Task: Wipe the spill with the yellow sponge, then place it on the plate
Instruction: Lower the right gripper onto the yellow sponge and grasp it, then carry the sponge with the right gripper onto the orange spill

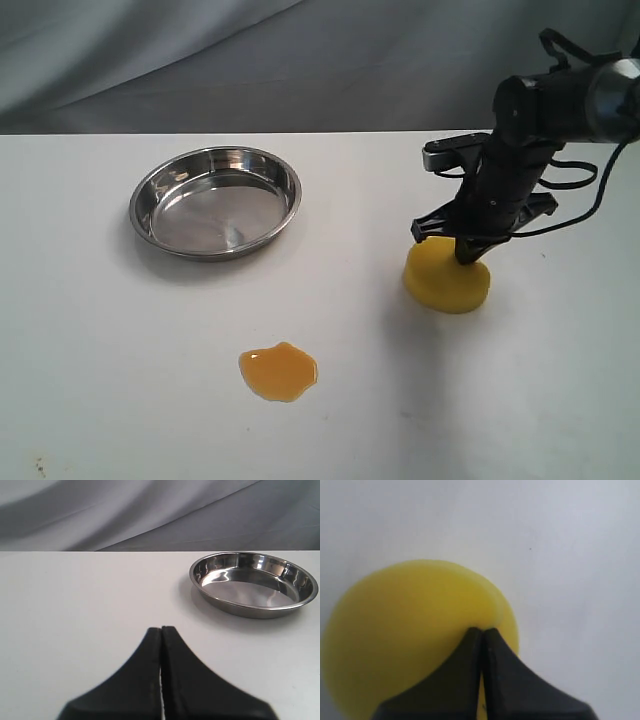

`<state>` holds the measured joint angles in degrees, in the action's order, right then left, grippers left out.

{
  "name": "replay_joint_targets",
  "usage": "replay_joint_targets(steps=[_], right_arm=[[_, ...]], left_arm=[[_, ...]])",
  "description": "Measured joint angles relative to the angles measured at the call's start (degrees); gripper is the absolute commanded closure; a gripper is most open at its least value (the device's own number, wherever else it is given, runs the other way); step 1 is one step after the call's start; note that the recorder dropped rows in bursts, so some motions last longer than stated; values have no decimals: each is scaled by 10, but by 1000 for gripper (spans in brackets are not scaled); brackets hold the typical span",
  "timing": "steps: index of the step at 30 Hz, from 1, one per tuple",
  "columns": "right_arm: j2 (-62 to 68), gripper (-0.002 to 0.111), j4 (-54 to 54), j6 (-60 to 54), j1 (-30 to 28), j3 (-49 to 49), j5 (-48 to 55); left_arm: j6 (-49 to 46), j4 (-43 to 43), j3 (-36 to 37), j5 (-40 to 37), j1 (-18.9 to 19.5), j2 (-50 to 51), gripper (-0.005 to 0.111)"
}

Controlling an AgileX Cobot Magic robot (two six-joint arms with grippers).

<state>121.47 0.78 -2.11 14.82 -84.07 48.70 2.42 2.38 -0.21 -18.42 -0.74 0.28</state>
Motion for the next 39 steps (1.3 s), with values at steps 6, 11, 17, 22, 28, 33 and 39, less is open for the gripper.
replay_joint_targets(steps=[6, 11, 17, 22, 28, 33, 39], right_arm=[[-38, 108, 2, -12, 0, 0, 10], [-65, 108, 27, -27, 0, 0, 21], [-80, 108, 124, -87, 0, 0, 52], [-103, 108, 203, -137, 2, 0, 81], [-127, 108, 220, -153, 61, 9, 100], [-128, 108, 225, -158, 143, 49, 80], [-127, 108, 228, -158, 199, 84, 11]], left_arm=[[0, 0, 0, 0, 0, 0, 107], [0, 0, 0, 0, 0, 0, 107], [0, 0, 0, 0, 0, 0, 107], [0, 0, 0, 0, 0, 0, 107], [0, 0, 0, 0, 0, 0, 107], [0, 0, 0, 0, 0, 0, 107], [0, 0, 0, 0, 0, 0, 107]])
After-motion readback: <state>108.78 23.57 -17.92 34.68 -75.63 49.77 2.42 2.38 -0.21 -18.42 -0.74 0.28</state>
